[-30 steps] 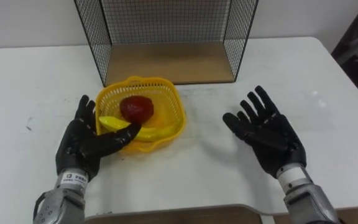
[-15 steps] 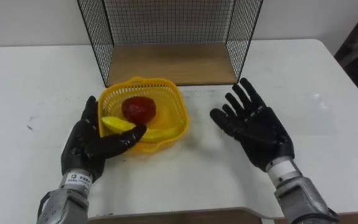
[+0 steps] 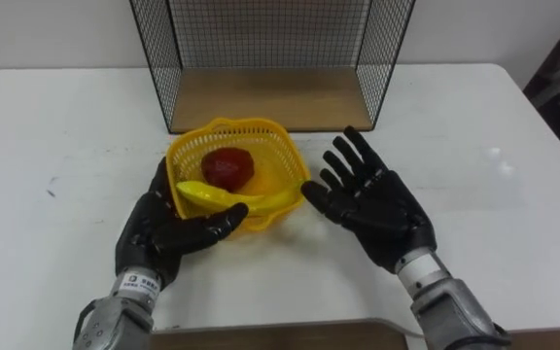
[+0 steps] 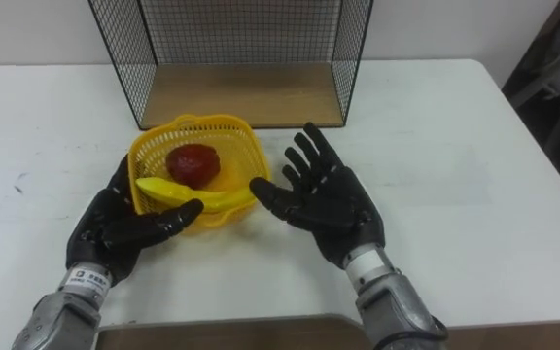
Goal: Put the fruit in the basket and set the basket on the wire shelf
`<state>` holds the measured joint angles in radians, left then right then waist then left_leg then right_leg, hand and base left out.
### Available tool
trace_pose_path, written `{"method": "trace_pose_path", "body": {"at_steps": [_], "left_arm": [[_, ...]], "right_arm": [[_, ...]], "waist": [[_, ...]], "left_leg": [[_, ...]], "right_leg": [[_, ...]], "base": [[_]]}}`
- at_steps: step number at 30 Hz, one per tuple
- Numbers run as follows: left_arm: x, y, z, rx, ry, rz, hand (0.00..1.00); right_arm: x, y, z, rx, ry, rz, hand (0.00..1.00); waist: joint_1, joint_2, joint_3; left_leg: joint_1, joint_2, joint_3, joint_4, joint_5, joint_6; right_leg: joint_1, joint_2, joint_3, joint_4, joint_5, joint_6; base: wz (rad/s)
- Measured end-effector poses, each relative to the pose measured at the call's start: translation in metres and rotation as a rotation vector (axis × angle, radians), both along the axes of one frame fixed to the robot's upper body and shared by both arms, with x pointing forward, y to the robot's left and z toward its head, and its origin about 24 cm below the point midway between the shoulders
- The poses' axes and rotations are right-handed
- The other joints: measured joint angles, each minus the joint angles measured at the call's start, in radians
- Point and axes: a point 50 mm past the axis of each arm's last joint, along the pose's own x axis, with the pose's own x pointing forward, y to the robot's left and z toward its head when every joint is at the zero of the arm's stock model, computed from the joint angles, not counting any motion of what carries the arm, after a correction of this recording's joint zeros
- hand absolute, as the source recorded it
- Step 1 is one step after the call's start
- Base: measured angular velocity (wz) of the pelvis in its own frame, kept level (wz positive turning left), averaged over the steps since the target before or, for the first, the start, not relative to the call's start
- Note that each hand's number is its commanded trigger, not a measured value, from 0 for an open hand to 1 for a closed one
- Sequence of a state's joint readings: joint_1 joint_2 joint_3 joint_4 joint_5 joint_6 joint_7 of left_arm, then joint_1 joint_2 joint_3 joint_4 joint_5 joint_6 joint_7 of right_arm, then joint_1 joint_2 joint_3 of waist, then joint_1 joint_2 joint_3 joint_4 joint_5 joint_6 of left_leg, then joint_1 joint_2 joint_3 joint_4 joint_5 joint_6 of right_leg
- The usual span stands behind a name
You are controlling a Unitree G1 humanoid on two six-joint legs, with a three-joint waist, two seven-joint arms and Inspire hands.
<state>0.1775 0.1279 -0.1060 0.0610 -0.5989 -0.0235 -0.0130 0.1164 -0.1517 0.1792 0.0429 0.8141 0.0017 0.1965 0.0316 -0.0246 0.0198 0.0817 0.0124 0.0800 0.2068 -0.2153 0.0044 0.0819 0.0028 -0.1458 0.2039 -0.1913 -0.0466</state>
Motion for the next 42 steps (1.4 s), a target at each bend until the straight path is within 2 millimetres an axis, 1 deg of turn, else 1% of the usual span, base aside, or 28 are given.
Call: {"method": "trace_pose_path", "body": {"at_steps": [5,13,17,21,25,28,35,42], "left_arm": [[0.0,-0.003,0.0,0.003,0.001,-0.017,0.0],[-0.001,-0.008,0.0,0.003,-0.003,-0.037,0.0],[-0.001,-0.011,-0.001,0.002,0.0,-0.052,0.0],[-0.002,-0.014,-0.002,-0.003,0.004,-0.061,0.0],[0.002,-0.017,-0.004,-0.003,0.009,-0.076,0.0],[0.003,-0.017,-0.005,-0.003,0.01,-0.078,0.0],[0.004,-0.019,-0.004,-0.006,0.007,-0.08,0.0],[0.004,-0.019,-0.003,-0.004,0.002,-0.08,0.0]], "right_arm": [[0.0,0.0,-0.001,-0.002,0.005,0.003,0.0],[-0.006,0.008,-0.019,-0.035,0.077,0.044,0.0],[-0.007,0.011,-0.02,-0.044,0.08,0.06,0.0],[-0.008,0.01,-0.021,-0.049,0.082,0.059,0.0],[-0.007,0.009,-0.028,-0.085,0.102,0.06,0.0],[-0.006,0.01,-0.027,-0.12,0.091,0.075,0.0],[-0.006,0.014,-0.027,-0.2,0.066,0.118,0.0],[-0.003,0.015,-0.025,-0.255,0.044,0.133,0.0]], "waist": [[0.0,0.003,0.0008],[0.0,0.002,0.0002],[0.0,0.002,0.0001],[-0.003,0.002,0.0002],[-0.003,0.004,0.0005],[-0.004,0.007,-0.0002],[-0.006,0.007,-0.0006],[-0.008,-0.001,-0.0009]], "left_leg": [[-0.001,-0.003,0.0,0.0,0.0,0.0],[0.0,-0.005,0.0,0.0,0.0,0.0],[0.001,-0.004,0.0,0.003,0.0,0.0],[0.0,-0.004,0.001,0.01,0.0,0.0],[-0.002,-0.004,0.001,0.015,0.0,0.0],[-0.002,-0.005,0.001,0.016,0.0,0.0],[-0.002,-0.005,0.003,0.015,0.0,0.0],[-0.003,-0.006,0.003,0.015,0.0,0.0]], "right_leg": [[0.0,0.0,0.0,-0.002,0.0,0.0],[0.001,-0.001,-0.005,-0.002,0.0,0.0],[0.002,-0.001,-0.004,-0.001,0.0,0.0],[0.003,-0.001,-0.004,0.001,0.0,0.0],[0.004,-0.001,-0.001,0.002,0.0,0.0],[0.003,0.0,0.006,0.001,0.0,0.0],[0.003,0.0,0.006,0.001,0.0,0.0],[0.002,-0.001,0.006,-0.001,0.0,0.0]], "base": [[0.0],[0.0],[0.0],[0.0],[0.0],[0.0],[0.0],[0.0]]}}
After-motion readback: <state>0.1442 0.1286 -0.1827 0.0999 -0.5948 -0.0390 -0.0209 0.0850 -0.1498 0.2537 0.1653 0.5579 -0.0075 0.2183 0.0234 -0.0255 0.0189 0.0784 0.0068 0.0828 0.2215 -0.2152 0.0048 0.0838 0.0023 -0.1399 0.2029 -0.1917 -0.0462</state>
